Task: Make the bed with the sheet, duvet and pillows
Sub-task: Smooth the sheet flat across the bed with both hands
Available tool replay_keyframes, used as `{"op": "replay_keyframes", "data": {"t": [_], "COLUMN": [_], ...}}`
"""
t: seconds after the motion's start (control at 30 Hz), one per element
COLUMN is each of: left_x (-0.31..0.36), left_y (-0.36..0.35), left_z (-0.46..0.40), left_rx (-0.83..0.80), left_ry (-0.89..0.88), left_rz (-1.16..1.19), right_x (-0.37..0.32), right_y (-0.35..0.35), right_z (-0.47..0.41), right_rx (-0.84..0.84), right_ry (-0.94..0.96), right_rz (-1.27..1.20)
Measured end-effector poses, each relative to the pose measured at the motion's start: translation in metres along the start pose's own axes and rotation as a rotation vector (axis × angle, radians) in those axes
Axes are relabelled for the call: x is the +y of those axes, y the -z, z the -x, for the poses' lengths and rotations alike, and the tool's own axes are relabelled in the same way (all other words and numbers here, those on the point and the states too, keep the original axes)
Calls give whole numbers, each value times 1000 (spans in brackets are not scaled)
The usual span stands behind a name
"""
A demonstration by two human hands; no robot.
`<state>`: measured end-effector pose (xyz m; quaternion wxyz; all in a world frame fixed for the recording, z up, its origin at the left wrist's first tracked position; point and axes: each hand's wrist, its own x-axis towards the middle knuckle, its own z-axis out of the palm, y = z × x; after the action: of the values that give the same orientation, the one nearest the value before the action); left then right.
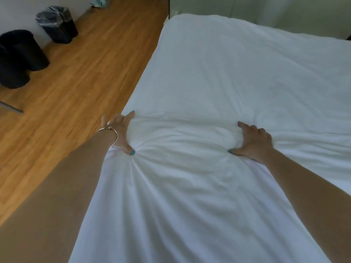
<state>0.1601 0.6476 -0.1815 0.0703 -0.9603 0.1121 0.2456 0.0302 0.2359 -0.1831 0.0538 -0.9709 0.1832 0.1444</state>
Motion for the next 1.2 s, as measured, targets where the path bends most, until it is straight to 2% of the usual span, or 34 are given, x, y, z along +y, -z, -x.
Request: {"op": "replay_keyframes", "data": {"t": [0.07,0.13,0.23,0.3,0.37,0.4,0.47,0.5,0.57,0.63,0.7,0.77,0.87,0.97,1.03,1.13,1.2], "left_x": [-1,-5,-10,-4,8,19,30,35,44,61,78,98,146,191,194,183,186], "left_y": [2,6,65,116,124,112,62,46,29,21,15,16,5,-35,-59,-43,-34], "left_z": [0,8,3,-6,-27,-35,-43,-41,-41,-41,-49,-45,1,73,81,59,66], "left_rx": [-49,-16,222,246,184,89,84,154,185,301,510,616,501,225,145,57,-8], "left_ry": [15,-8,-24,-22,45,84,196,296,480,524,523,414,203,65,95,129,142], "left_rz": [106,147,172,174,78,-28,-301,-29,388,434,414,379,494,340,252,245,214], "right_x": [-8,-8,-9,-9,-9,-11,-17,-21,-22,-22,-22,-22,-17,-19,-23,-19,1], "right_y": [4,8,42,64,70,64,39,24,-9,-34,-44,-48,-50,-46,-41,-34,-28], "right_z": [4,14,14,-1,-6,-2,14,22,26,14,0,-6,-12,-15,-4,37,72], "right_rx": [-47,-34,228,344,336,320,343,301,100,24,13,-12,-43,-69,-69,-12,-49], "right_ry": [11,2,-46,-122,-138,-118,-18,36,114,106,75,75,70,64,47,64,104], "right_rz": [62,100,69,2,21,28,-28,-50,-12,38,43,55,78,80,51,88,118]}}
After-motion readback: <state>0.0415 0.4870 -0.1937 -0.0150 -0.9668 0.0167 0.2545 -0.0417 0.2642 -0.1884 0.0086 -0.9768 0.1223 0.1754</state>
